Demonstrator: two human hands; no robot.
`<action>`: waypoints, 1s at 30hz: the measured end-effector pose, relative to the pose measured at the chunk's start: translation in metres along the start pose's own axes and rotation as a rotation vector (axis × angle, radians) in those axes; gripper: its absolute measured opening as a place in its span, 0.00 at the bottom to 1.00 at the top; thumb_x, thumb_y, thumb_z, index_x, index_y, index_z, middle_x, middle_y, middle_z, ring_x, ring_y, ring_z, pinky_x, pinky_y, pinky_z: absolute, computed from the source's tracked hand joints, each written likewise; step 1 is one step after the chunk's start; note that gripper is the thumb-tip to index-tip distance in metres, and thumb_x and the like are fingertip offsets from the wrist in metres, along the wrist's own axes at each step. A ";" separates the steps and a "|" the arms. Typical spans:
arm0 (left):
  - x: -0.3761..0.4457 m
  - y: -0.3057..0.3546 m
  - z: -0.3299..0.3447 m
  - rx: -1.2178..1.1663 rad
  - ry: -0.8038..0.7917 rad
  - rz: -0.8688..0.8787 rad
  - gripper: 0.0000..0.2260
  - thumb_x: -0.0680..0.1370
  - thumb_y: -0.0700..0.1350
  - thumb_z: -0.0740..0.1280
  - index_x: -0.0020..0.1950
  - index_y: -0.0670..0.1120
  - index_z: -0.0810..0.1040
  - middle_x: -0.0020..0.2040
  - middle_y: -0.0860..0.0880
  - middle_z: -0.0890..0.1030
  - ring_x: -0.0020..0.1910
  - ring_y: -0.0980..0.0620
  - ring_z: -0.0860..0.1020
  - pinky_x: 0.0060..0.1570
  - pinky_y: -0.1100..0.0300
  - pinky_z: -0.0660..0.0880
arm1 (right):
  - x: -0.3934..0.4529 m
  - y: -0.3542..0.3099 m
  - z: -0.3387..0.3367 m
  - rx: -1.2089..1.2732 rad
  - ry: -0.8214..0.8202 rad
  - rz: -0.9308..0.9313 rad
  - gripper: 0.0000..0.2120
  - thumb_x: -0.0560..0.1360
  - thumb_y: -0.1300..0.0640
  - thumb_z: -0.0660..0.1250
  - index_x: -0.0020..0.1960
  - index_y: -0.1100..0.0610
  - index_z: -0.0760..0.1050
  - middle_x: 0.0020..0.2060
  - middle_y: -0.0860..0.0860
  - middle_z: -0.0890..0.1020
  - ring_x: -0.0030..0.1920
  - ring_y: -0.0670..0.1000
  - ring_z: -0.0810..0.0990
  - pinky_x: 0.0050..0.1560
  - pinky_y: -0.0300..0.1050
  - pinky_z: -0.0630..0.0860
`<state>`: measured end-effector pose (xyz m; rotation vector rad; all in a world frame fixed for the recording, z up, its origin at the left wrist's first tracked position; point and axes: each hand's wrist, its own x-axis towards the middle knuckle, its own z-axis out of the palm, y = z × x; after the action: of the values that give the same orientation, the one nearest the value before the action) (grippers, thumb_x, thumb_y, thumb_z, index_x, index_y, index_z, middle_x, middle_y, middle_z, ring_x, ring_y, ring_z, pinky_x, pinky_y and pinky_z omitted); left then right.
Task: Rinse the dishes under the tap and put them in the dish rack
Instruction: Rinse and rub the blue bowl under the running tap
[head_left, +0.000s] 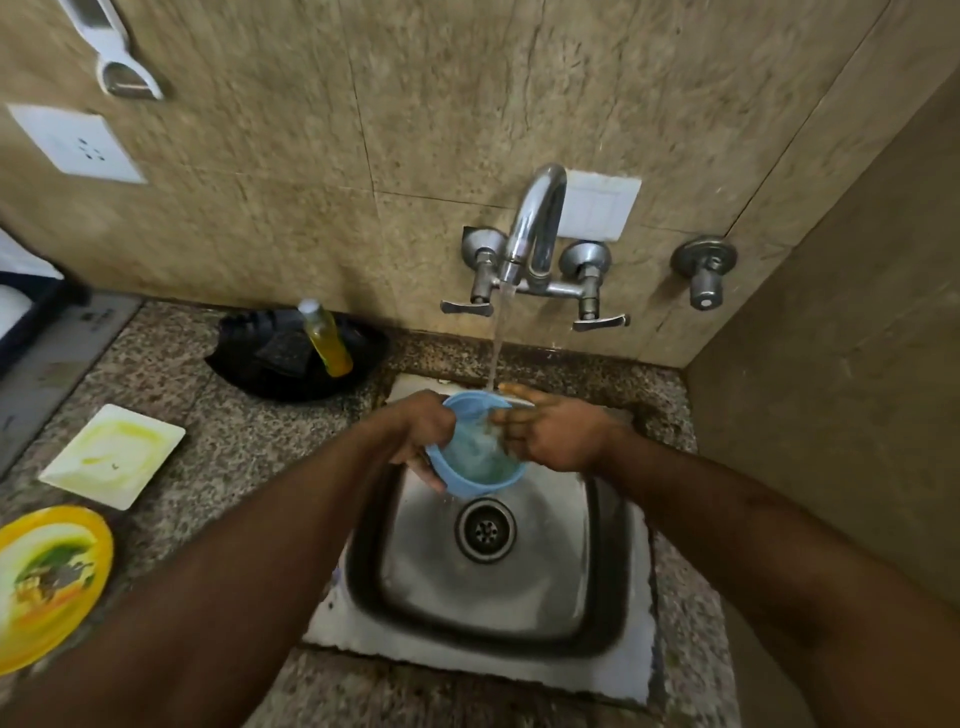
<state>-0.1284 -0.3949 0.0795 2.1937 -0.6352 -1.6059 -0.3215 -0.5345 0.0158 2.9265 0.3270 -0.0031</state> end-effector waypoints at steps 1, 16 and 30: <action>-0.001 0.003 -0.006 0.054 -0.041 -0.003 0.14 0.78 0.30 0.58 0.60 0.38 0.77 0.53 0.34 0.82 0.44 0.32 0.85 0.43 0.36 0.84 | 0.003 0.001 -0.001 -0.031 -0.018 -0.010 0.10 0.80 0.58 0.63 0.54 0.53 0.83 0.58 0.50 0.84 0.71 0.54 0.75 0.75 0.66 0.61; 0.043 -0.074 0.085 -0.541 0.512 0.317 0.35 0.62 0.44 0.65 0.71 0.51 0.77 0.60 0.47 0.85 0.60 0.46 0.82 0.61 0.47 0.81 | 0.009 -0.087 0.019 0.300 -0.023 0.432 0.10 0.63 0.50 0.72 0.42 0.53 0.84 0.38 0.49 0.84 0.43 0.53 0.83 0.53 0.44 0.79; 0.030 -0.033 -0.012 -0.126 0.358 0.329 0.15 0.71 0.37 0.68 0.56 0.47 0.85 0.46 0.44 0.86 0.39 0.46 0.84 0.34 0.58 0.83 | 0.027 -0.046 -0.004 0.187 -0.125 0.401 0.11 0.76 0.55 0.63 0.54 0.49 0.82 0.61 0.47 0.82 0.73 0.51 0.70 0.74 0.57 0.60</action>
<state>-0.1048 -0.3835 0.0421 2.0803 -0.7170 -1.0293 -0.3051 -0.4837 0.0099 3.1012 -0.2967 -0.1661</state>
